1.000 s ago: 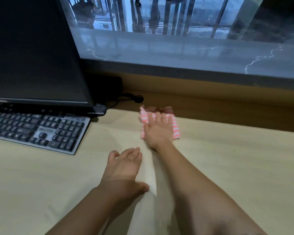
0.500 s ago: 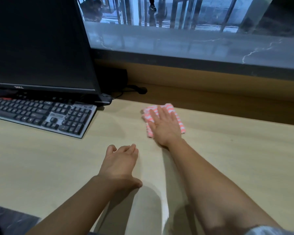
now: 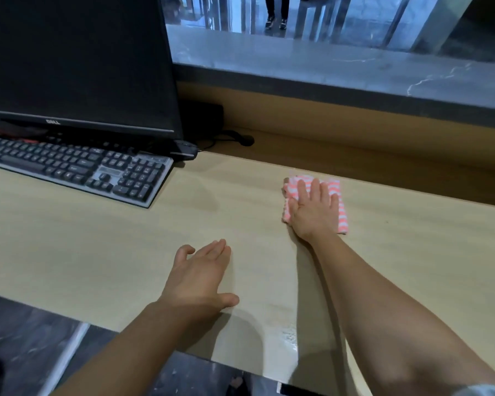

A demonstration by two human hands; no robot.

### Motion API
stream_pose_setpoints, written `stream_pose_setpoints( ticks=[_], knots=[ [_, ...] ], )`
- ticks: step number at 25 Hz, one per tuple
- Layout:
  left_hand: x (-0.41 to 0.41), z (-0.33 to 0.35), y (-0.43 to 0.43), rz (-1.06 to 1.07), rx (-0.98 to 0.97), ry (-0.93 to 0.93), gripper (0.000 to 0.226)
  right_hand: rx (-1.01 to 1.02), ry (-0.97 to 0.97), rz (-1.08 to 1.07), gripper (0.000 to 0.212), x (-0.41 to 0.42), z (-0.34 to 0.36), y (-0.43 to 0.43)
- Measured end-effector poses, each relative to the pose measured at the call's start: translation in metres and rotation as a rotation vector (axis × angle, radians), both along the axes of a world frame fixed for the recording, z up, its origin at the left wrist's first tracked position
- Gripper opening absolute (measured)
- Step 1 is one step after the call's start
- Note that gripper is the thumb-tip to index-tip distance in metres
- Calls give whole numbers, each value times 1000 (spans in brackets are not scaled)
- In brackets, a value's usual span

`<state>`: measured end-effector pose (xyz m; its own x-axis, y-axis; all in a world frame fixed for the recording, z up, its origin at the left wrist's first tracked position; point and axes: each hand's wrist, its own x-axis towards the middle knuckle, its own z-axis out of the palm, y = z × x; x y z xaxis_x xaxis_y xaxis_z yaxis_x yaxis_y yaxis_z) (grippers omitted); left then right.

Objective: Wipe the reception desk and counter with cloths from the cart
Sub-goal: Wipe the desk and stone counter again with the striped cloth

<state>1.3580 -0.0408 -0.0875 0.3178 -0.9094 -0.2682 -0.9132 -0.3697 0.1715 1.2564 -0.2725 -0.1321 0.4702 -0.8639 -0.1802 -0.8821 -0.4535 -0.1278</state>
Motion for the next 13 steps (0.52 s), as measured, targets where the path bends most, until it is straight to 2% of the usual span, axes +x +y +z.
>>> stream_pose_setpoints(
  ticks=[4, 7, 10, 13],
  knots=[
    [1, -2, 25, 7, -15, -11, 81, 26, -17, 336, 57, 77, -3, 86],
    [-1, -1, 35, 9, -31, -7, 57, 83, 11, 543, 57, 108, -4, 128],
    [-2, 0, 33, 19, -18, -11, 42, 100, 0, 595, 56, 101, -4, 128],
    [-3, 3, 31, 30, 13, -15, 39, 69, -41, 502, 55, 62, 0, 101]
  ],
)
